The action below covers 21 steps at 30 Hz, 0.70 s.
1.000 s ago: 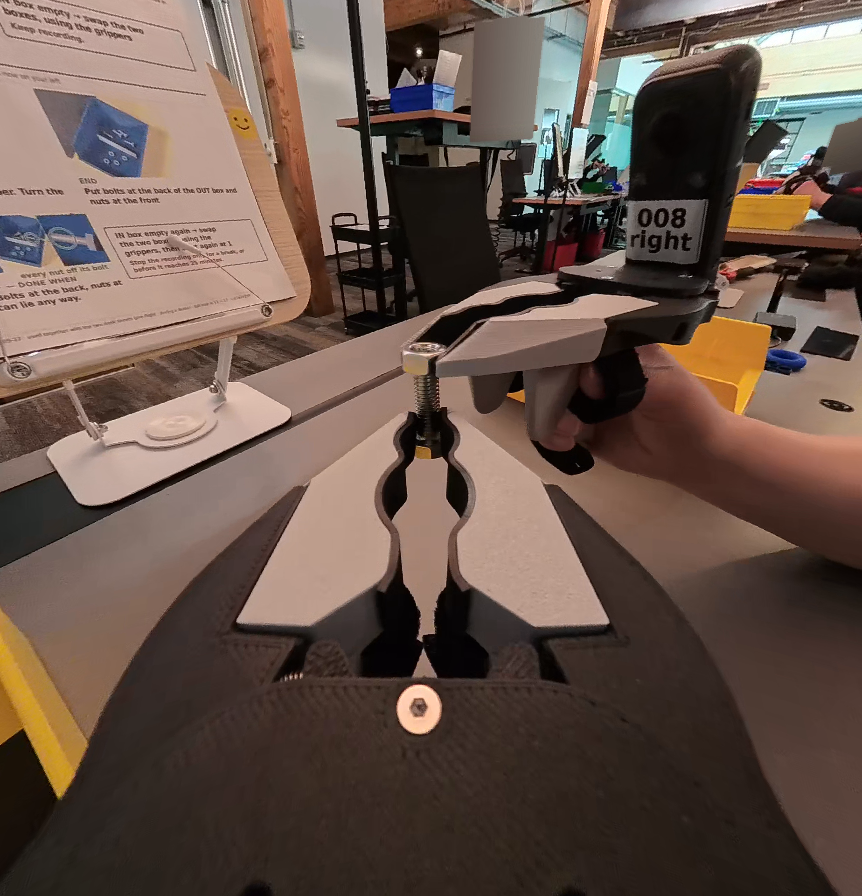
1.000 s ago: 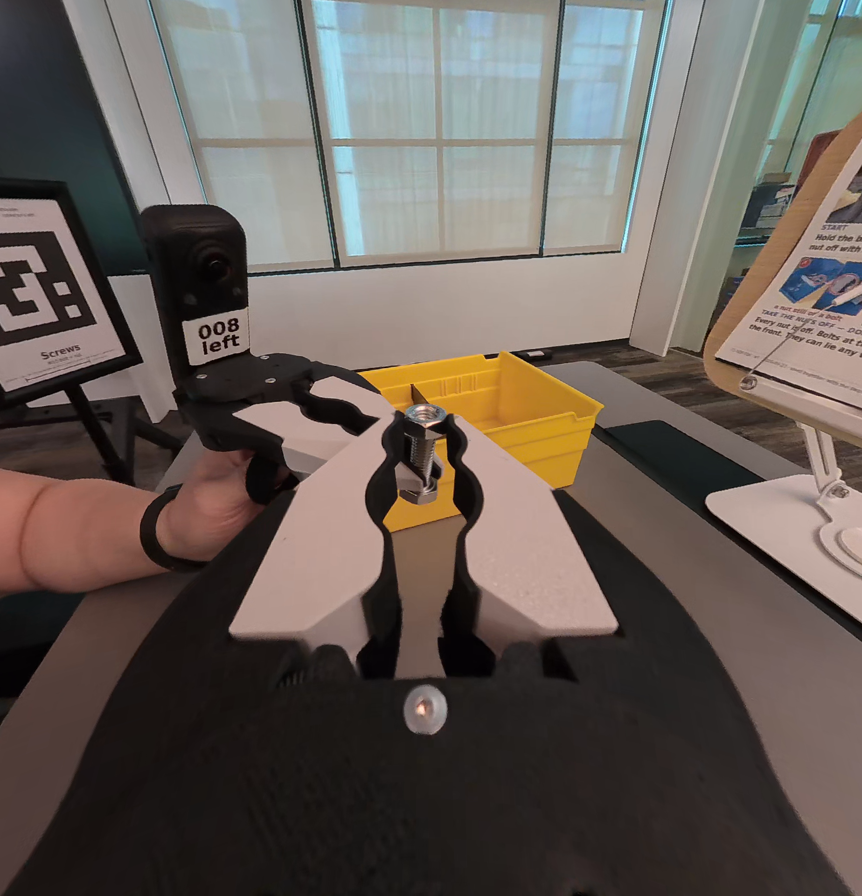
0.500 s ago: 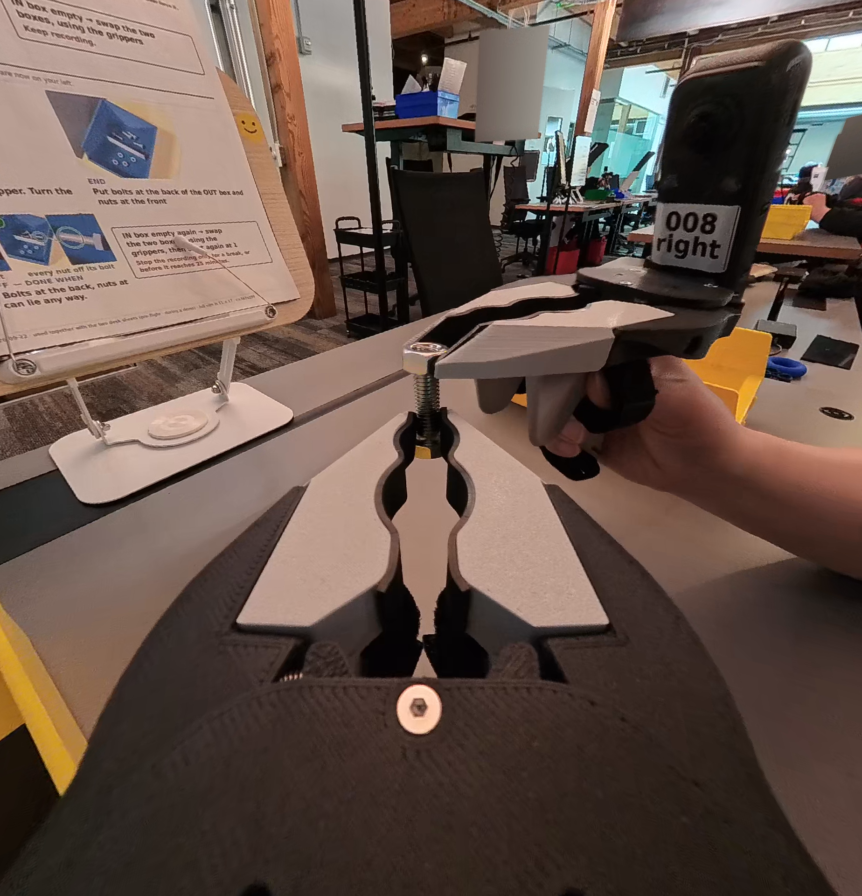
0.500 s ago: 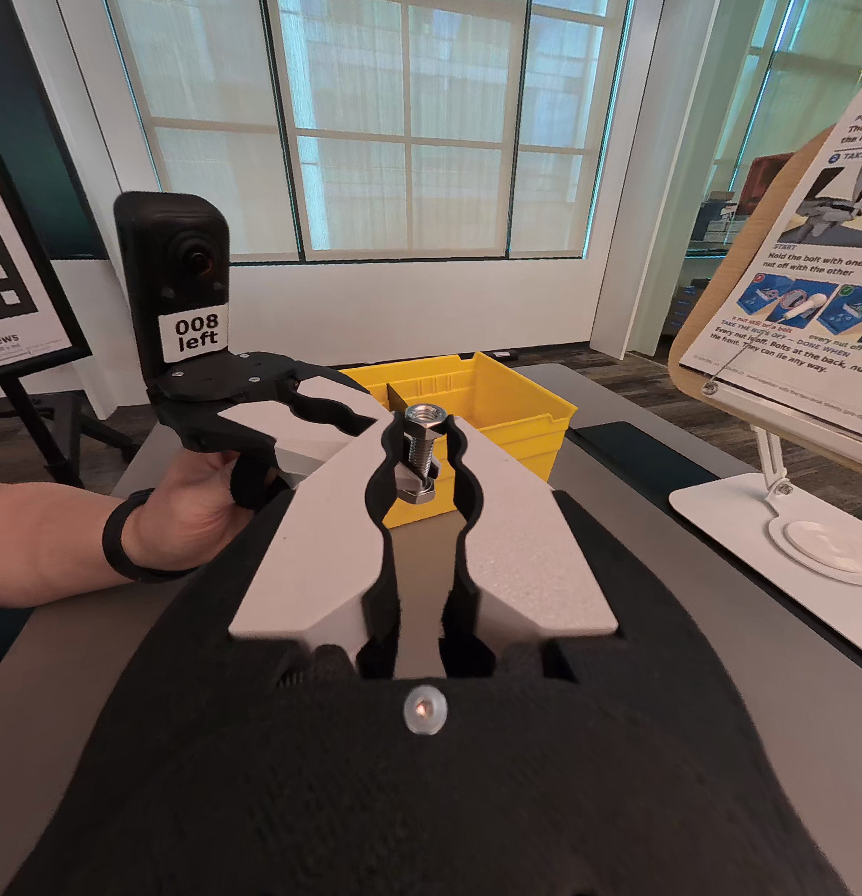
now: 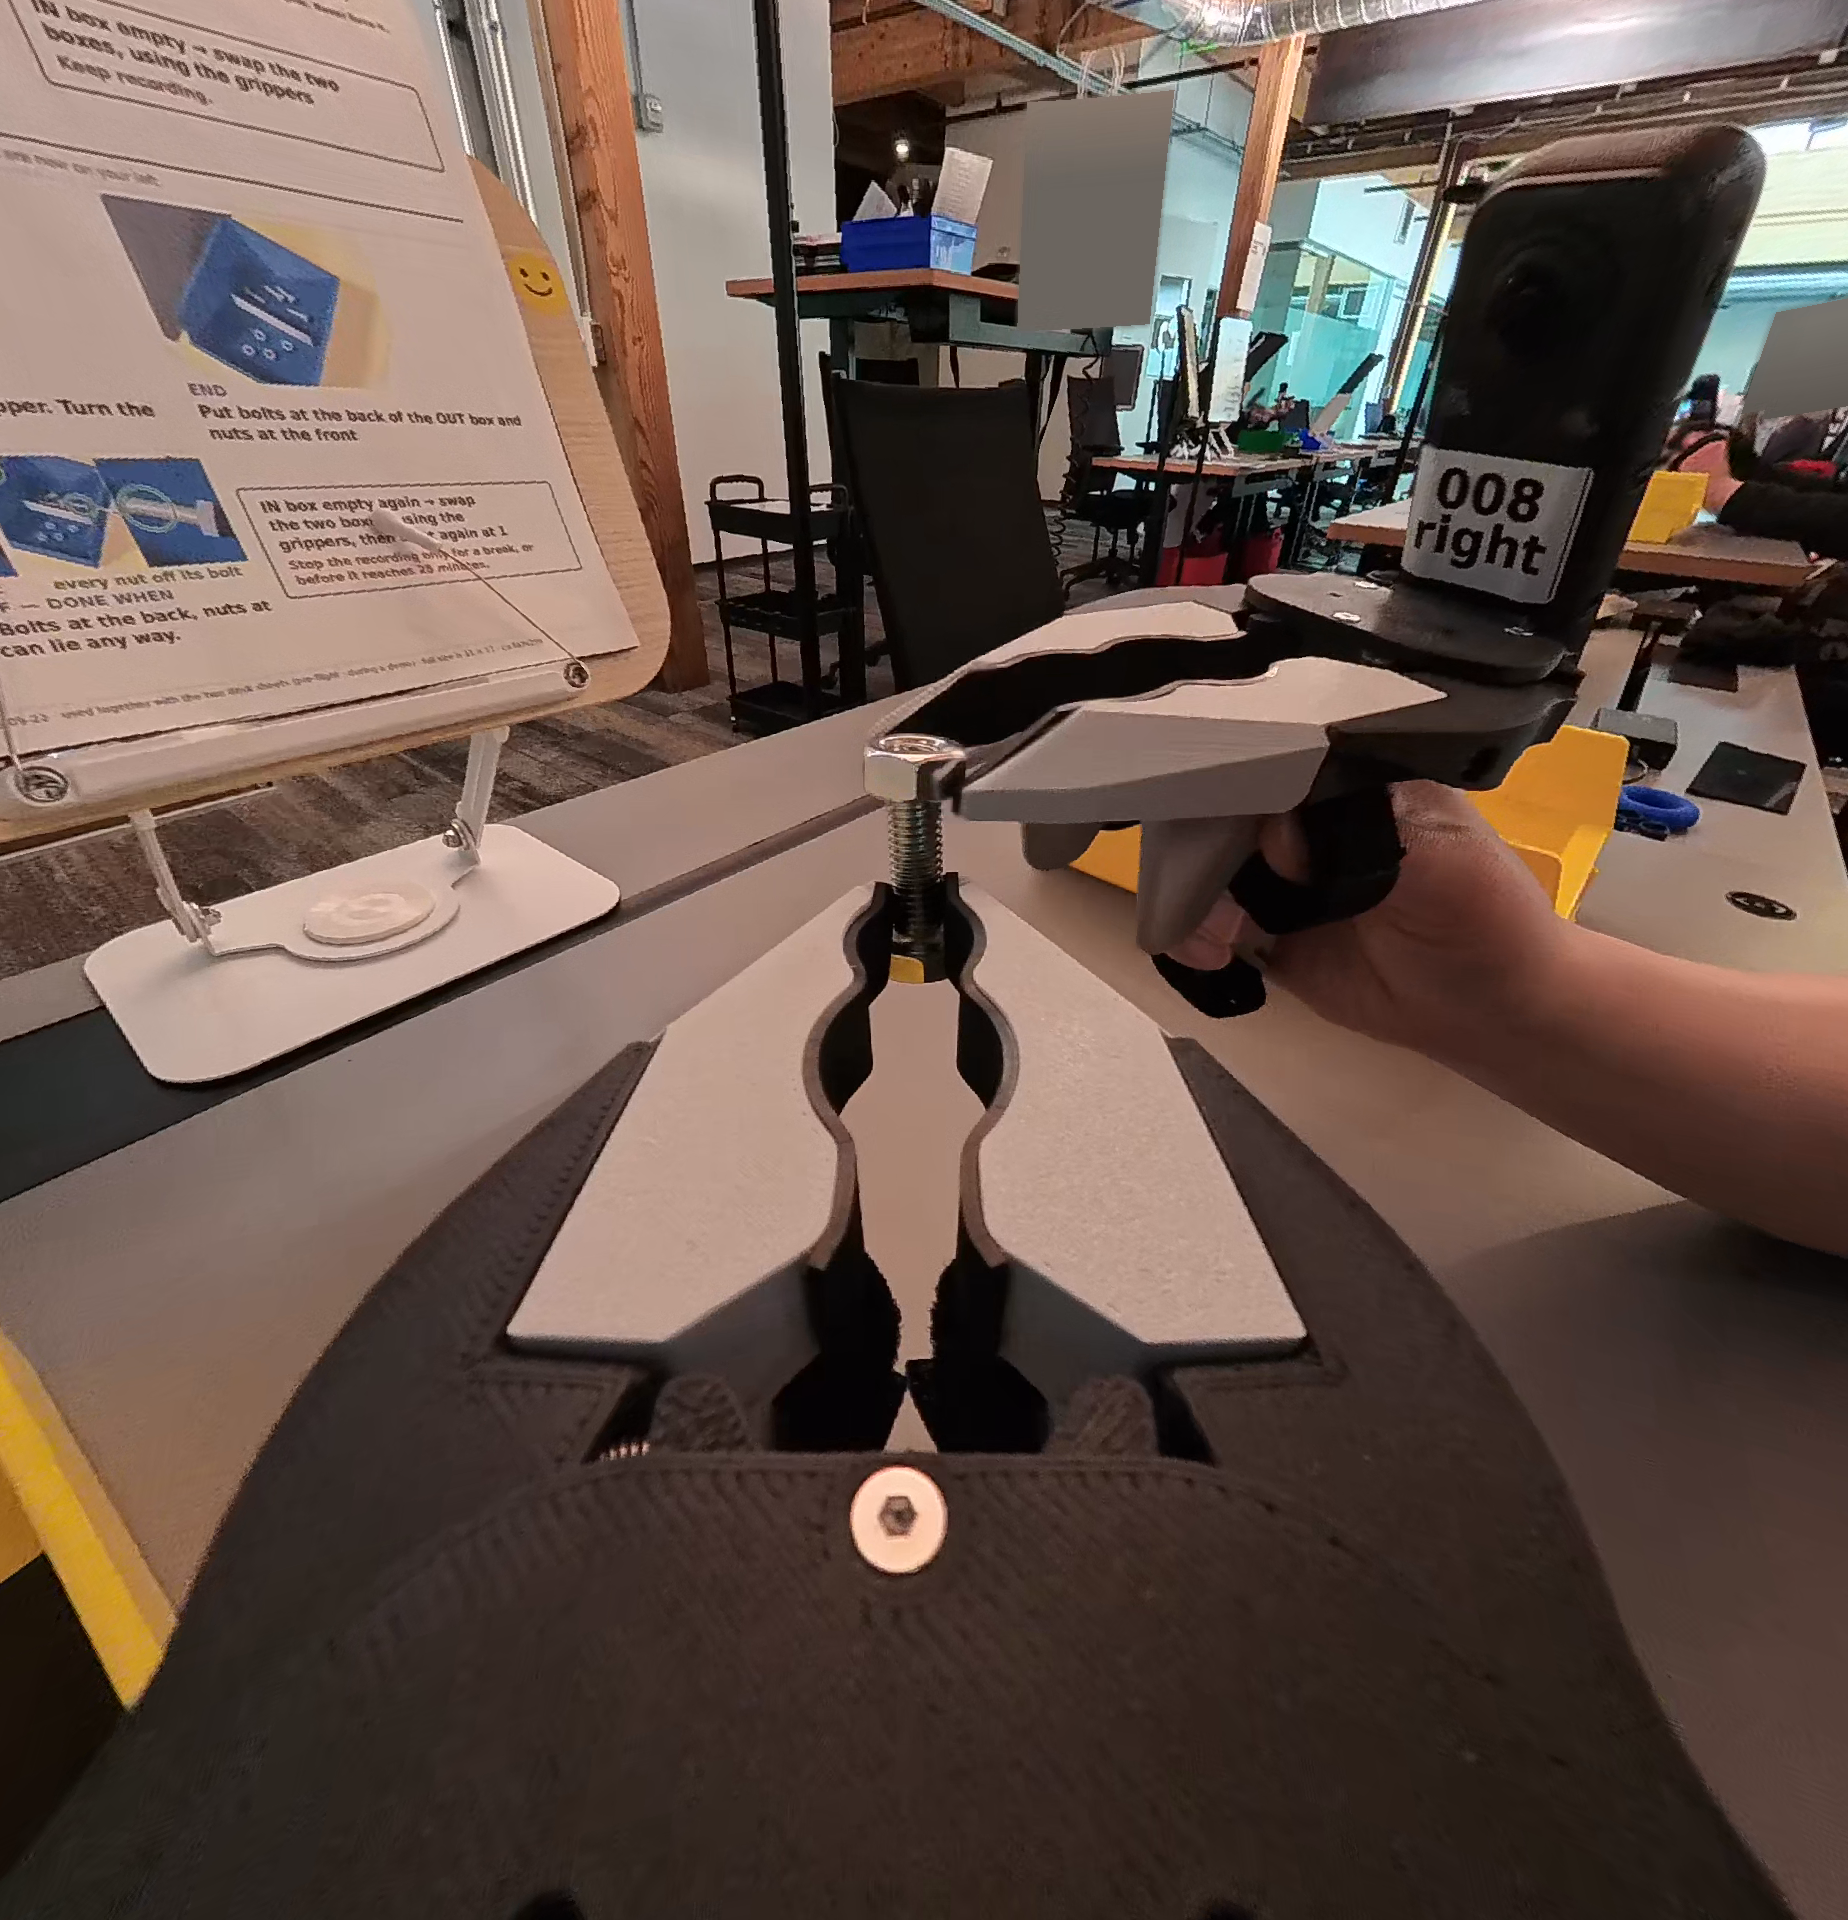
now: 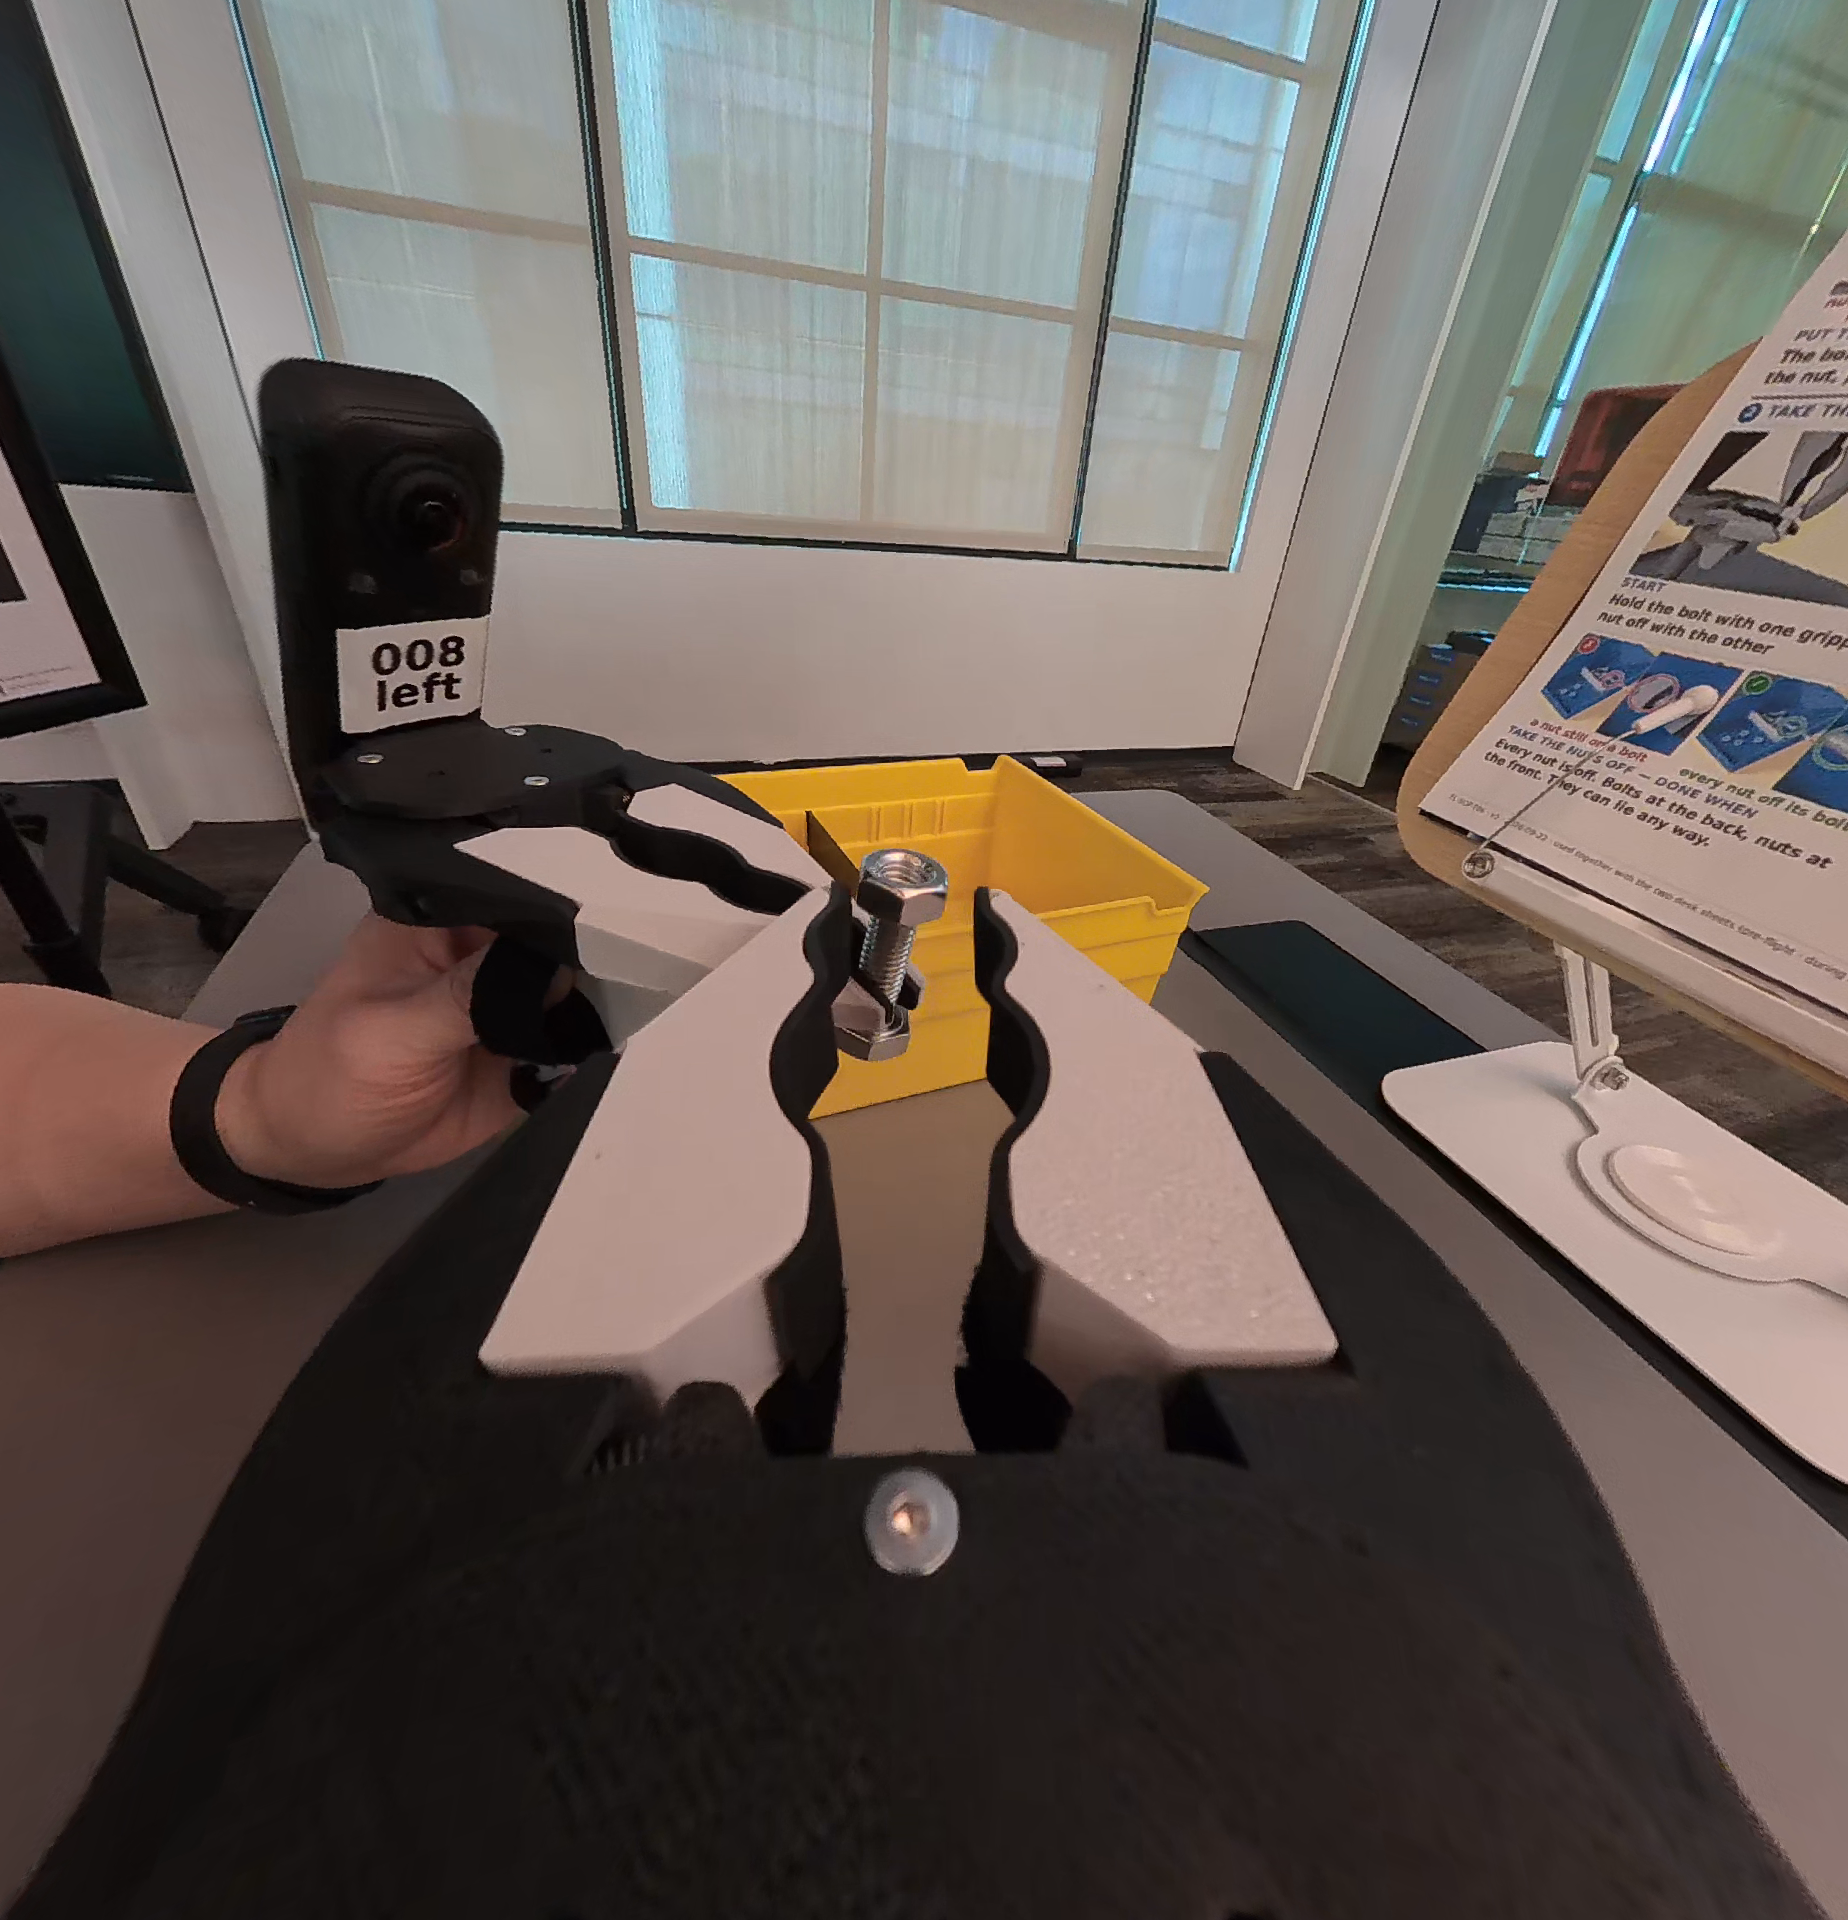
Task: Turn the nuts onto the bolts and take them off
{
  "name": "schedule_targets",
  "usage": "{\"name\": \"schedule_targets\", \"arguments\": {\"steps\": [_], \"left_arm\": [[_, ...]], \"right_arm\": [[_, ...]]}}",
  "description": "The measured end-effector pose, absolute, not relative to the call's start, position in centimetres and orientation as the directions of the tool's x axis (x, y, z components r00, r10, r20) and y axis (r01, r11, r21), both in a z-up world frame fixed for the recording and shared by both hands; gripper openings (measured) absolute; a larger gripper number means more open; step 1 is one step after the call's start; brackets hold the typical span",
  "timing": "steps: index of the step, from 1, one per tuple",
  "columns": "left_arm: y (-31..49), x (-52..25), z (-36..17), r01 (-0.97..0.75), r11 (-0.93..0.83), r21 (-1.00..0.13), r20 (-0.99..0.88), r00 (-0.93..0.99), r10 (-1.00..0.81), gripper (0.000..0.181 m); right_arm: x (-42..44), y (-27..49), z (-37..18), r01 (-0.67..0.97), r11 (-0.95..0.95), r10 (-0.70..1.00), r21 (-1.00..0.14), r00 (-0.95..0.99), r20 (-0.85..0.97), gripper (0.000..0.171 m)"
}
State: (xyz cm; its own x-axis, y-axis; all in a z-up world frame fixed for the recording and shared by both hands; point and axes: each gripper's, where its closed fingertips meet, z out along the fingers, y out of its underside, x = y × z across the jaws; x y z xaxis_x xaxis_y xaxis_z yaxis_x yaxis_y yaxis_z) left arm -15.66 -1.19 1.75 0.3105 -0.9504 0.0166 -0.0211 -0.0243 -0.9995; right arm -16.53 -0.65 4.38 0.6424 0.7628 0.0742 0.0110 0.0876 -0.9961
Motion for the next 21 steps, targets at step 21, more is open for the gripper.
{"name": "schedule_targets", "arguments": {"steps": [21], "left_arm": [[-0.8,-16.0,2.0,0.004,-0.050,-0.999,0.049,0.306,-0.951,0.007]], "right_arm": [[-17.0,-1.8,4.9,0.029,0.129,0.795,-0.991,0.594,0.121,0.022]]}}
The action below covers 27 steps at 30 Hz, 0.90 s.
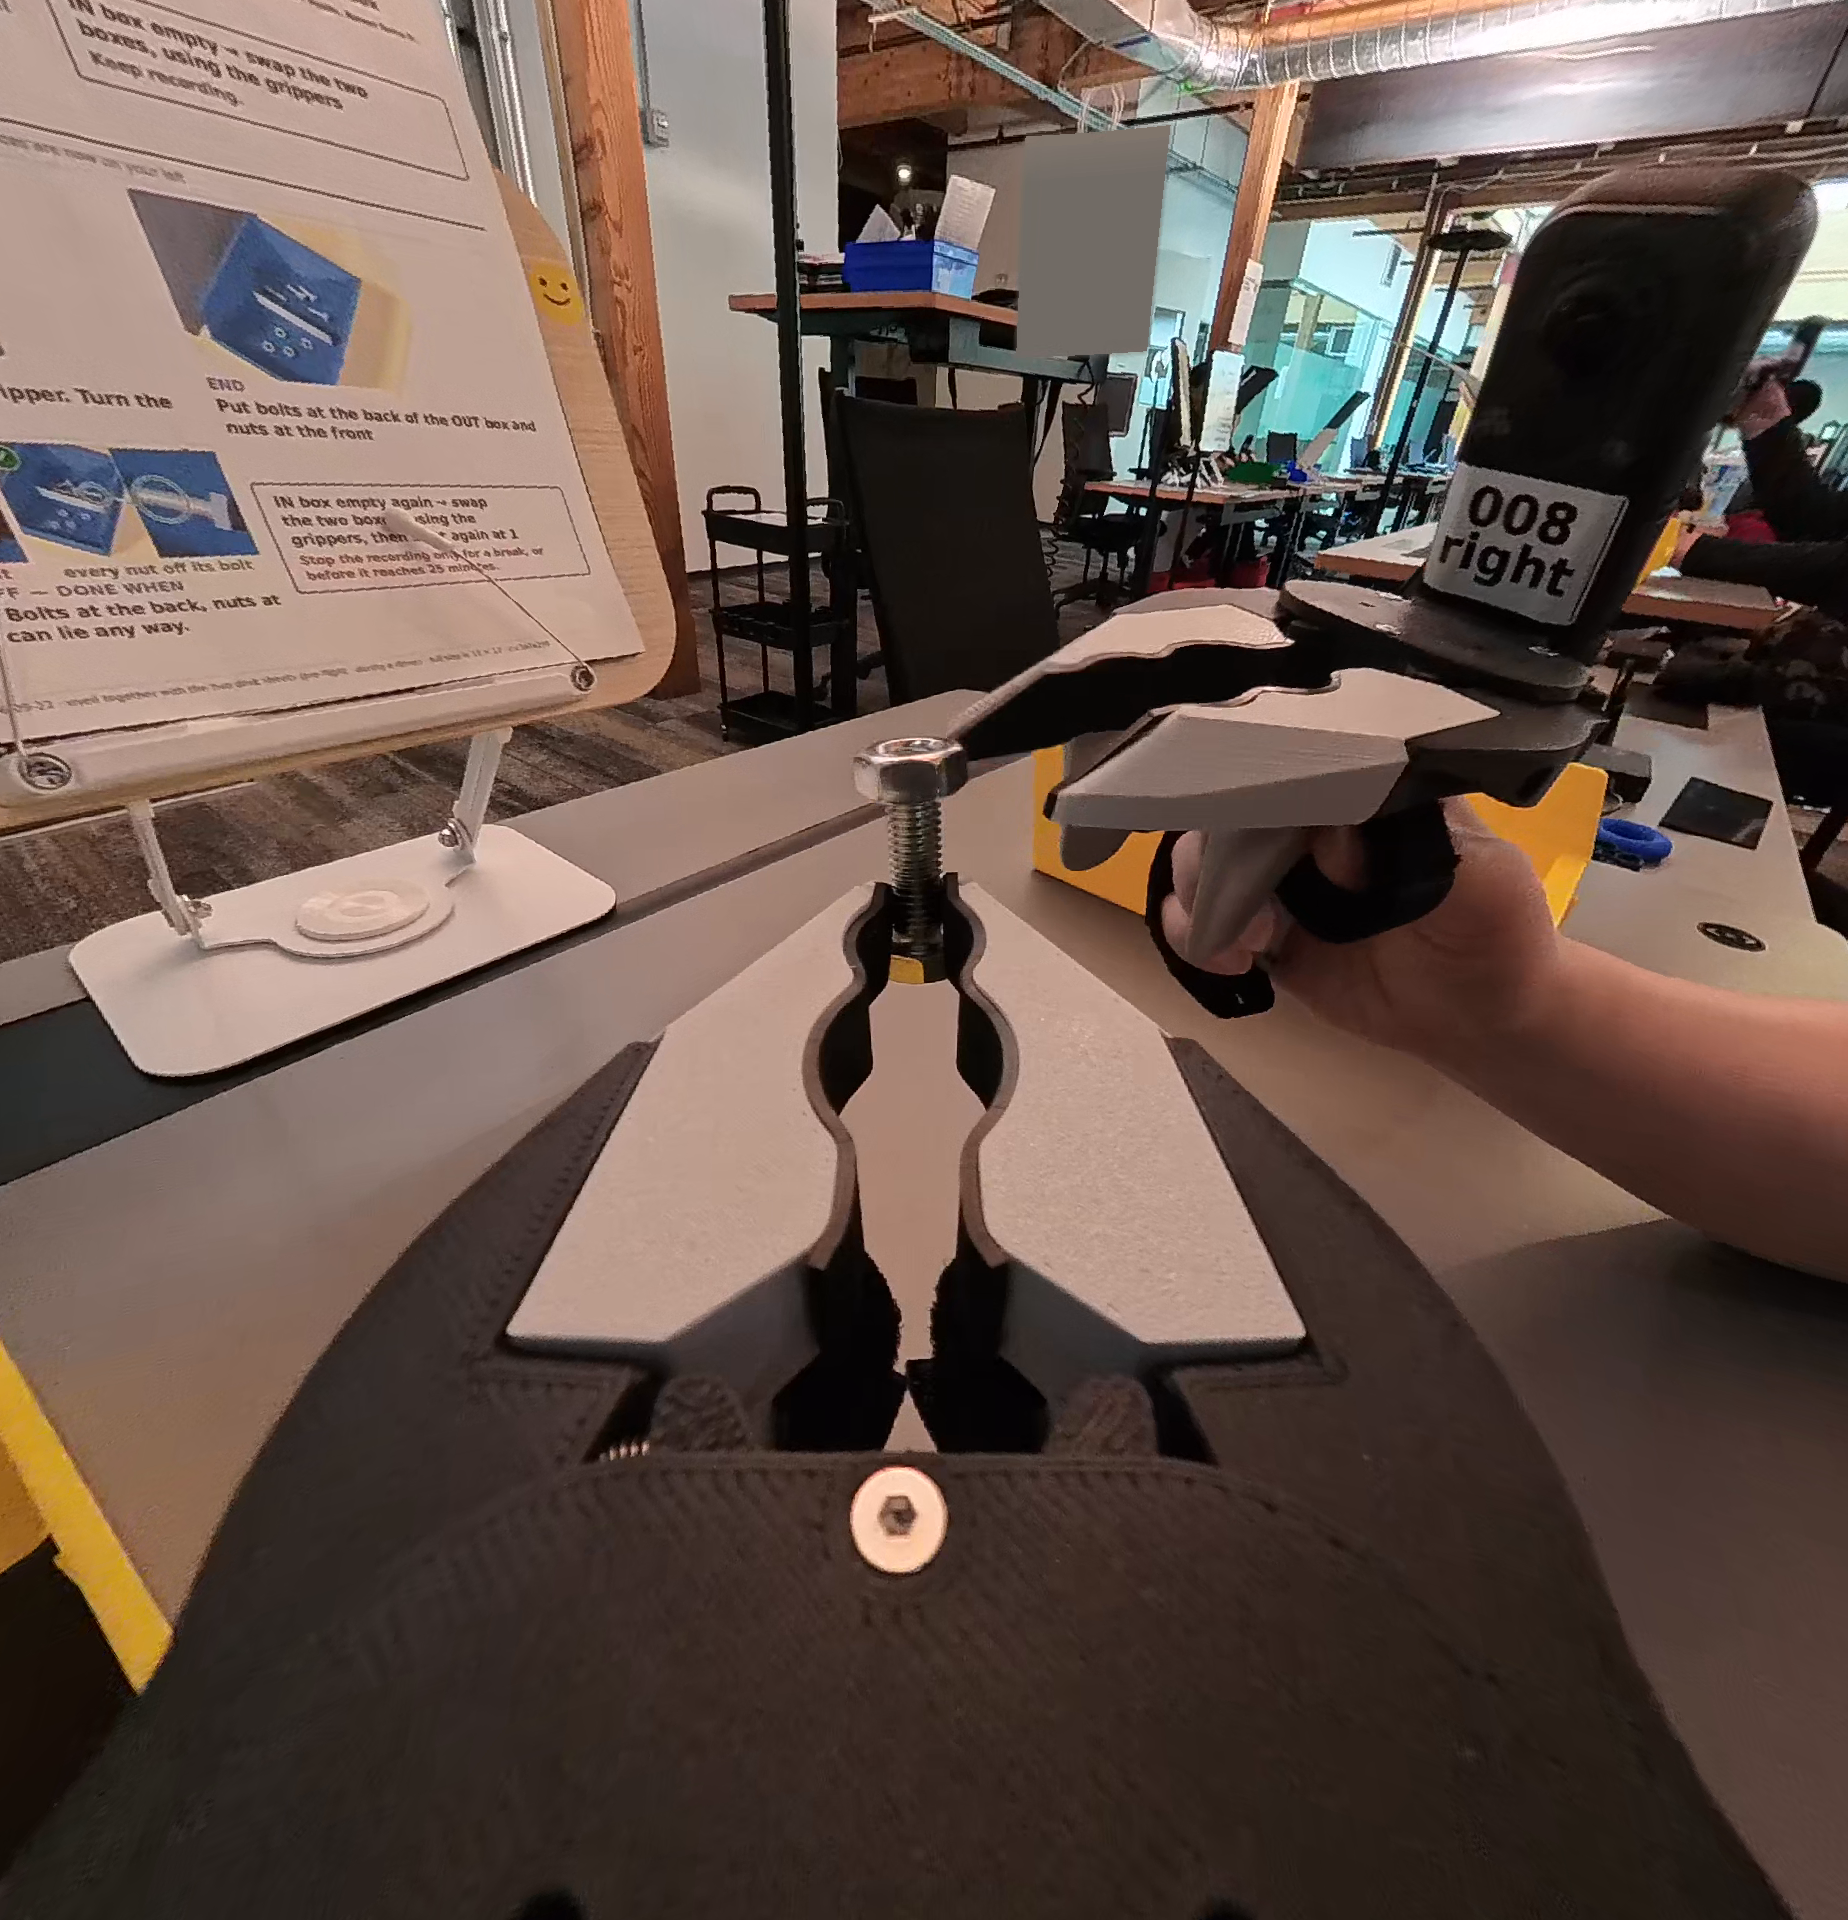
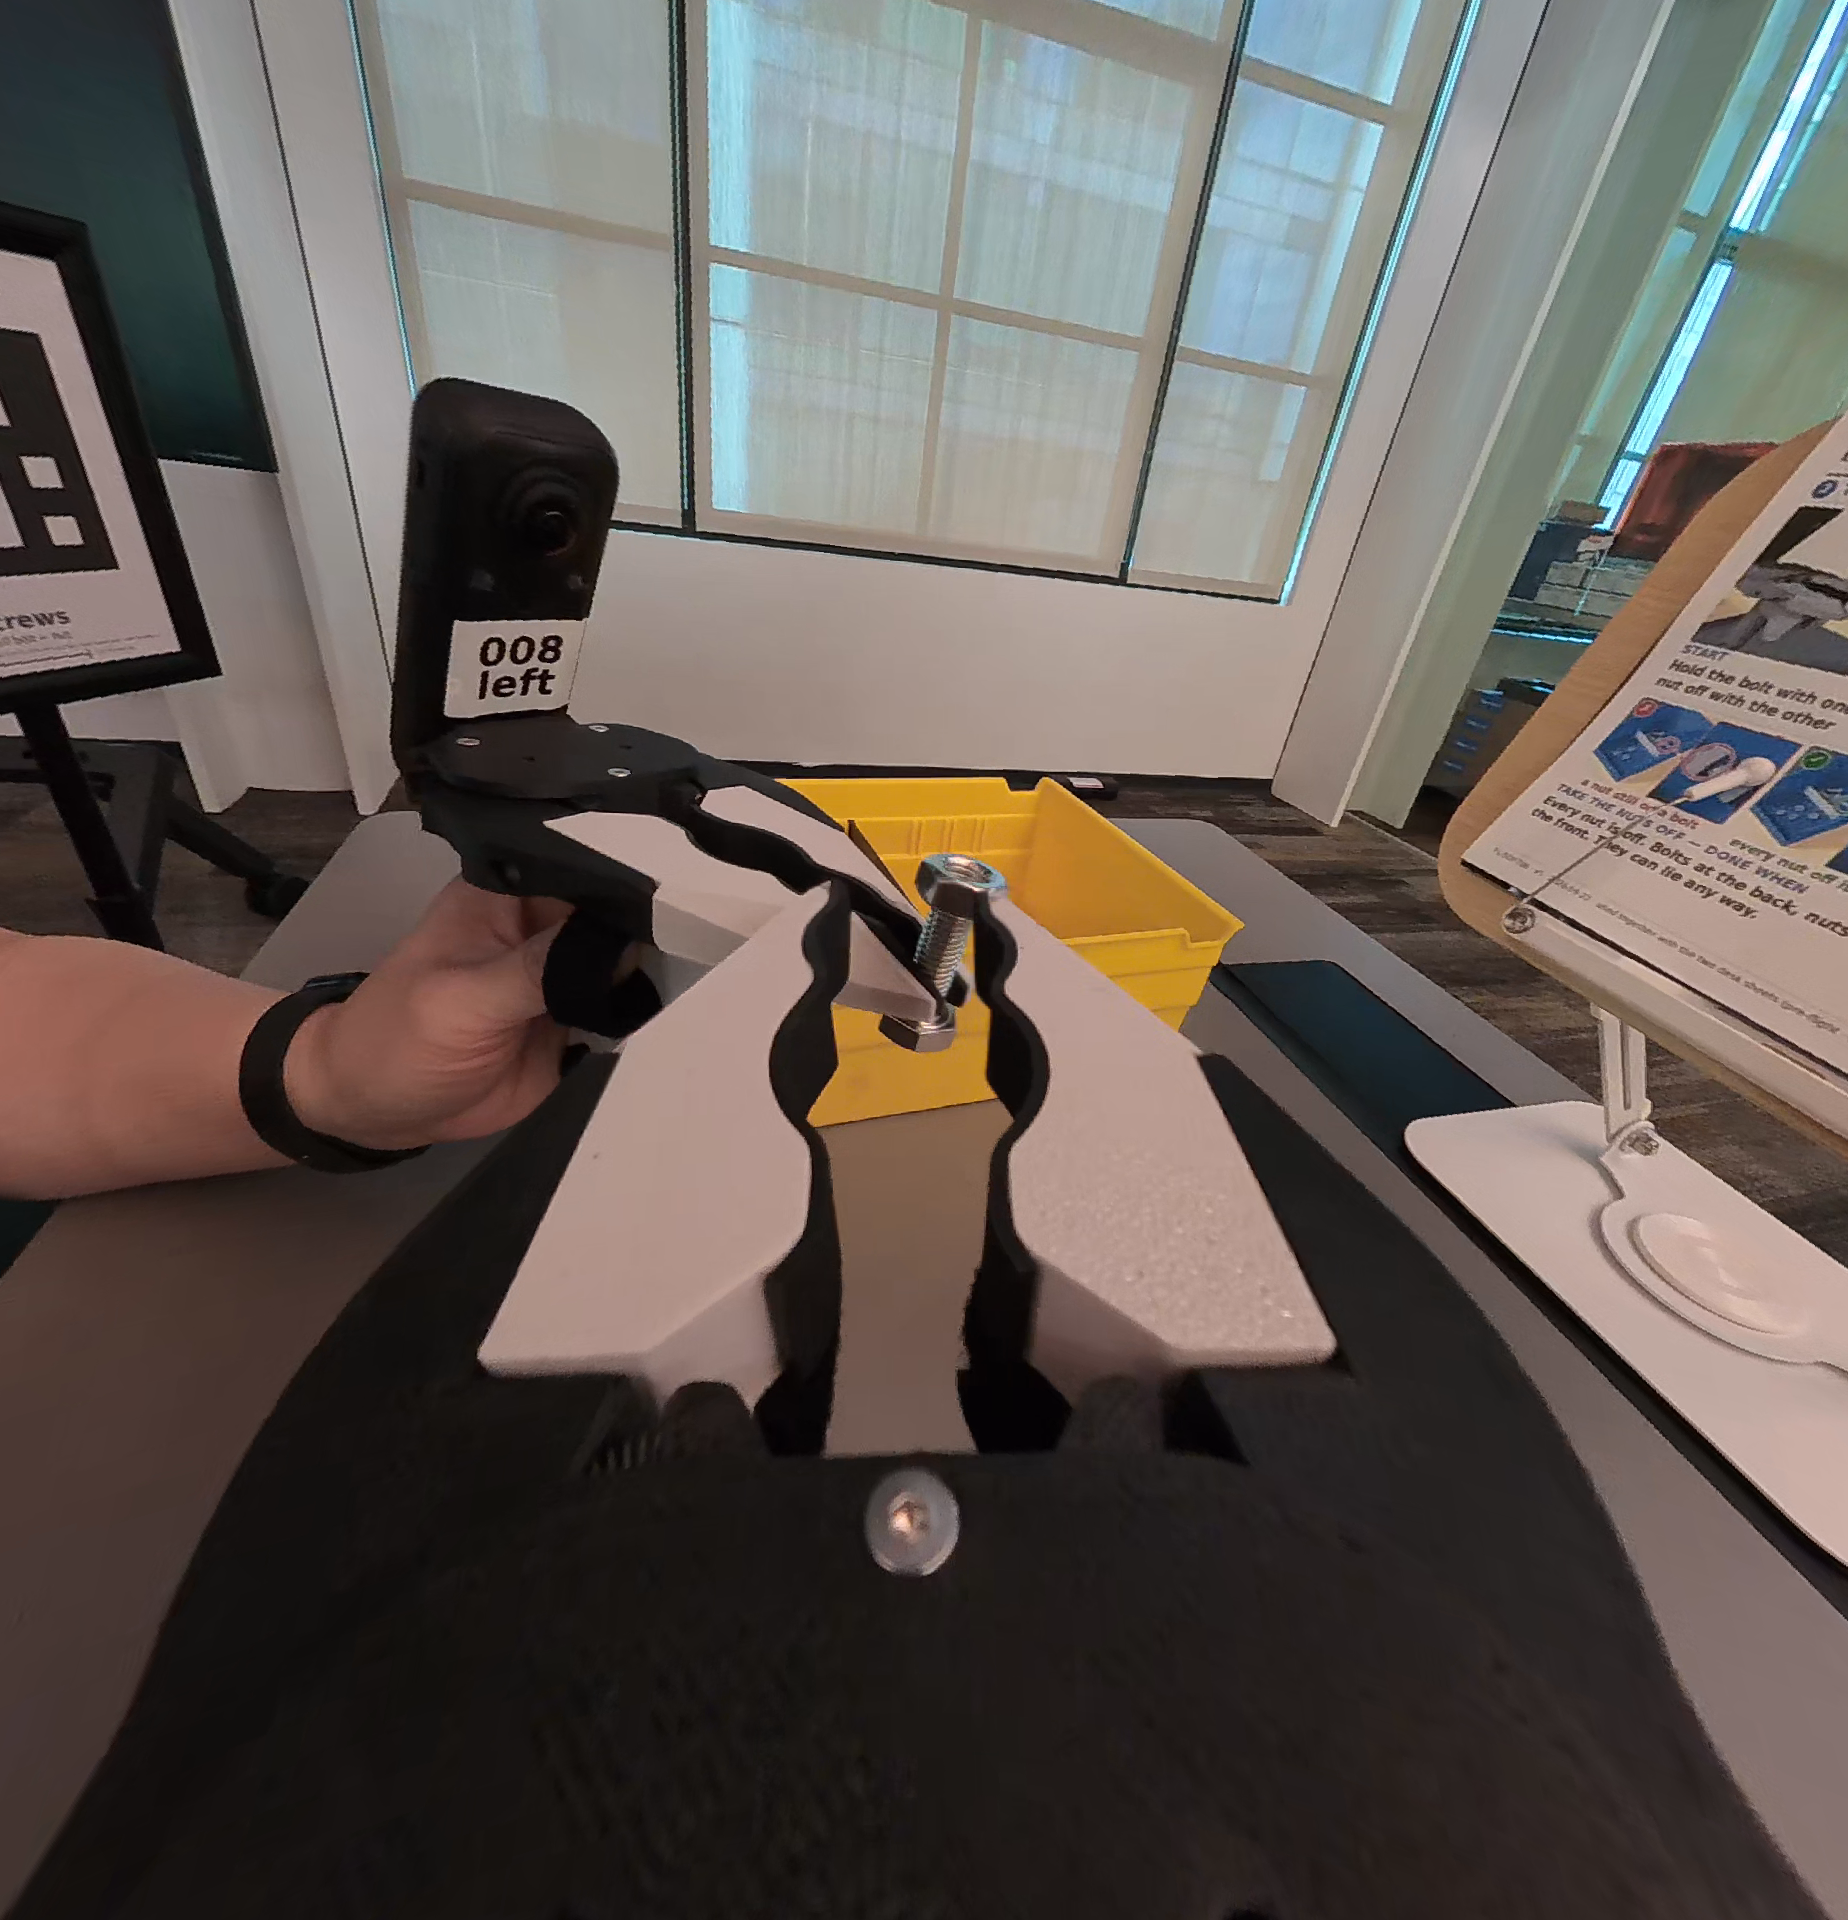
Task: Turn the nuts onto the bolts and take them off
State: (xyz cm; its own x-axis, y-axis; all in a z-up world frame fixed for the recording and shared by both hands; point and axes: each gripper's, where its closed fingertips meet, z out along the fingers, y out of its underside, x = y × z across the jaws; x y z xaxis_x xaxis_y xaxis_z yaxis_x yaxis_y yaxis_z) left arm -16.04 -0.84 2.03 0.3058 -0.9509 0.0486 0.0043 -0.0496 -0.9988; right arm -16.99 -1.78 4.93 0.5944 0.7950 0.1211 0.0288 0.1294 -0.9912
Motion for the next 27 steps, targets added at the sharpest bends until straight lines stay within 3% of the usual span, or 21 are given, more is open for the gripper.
{"name": "schedule_targets", "arguments": {"steps": [4,13,17,24,27], "left_arm": [[-1.0,-15.9,2.0,0.002,-0.047,-0.999,0.045,0.303,-0.952,0.007],[-0.8,-16.1,2.1,0.009,-0.052,-0.999,0.052,0.306,-0.951,0.007],[-0.9,-16.0,2.1,0.005,-0.047,-0.999,0.046,0.307,-0.951,0.007],[-0.7,-16.1,2.1,0.010,-0.057,-0.998,0.058,0.305,-0.951,0.007],[-0.9,-16.1,2.1,0.006,-0.050,-0.999,0.050,0.304,-0.951,0.007]], "right_arm": [[-17.0,-1.4,4.8,0.031,0.126,0.782,-0.992,0.612,0.118,0.039],[-17.3,-2.1,5.0,0.024,0.140,0.805,-0.990,0.580,0.128,0.028],[-17.5,-1.7,4.8,0.034,0.134,0.792,-0.990,0.598,0.128,0.045],[-17.7,-2.5,5.1,0.034,0.170,0.804,-0.985,0.573,0.159,0.030],[-17.5,-1.9,4.9,0.030,0.150,0.793,-0.988,0.593,0.138,0.050]]}}
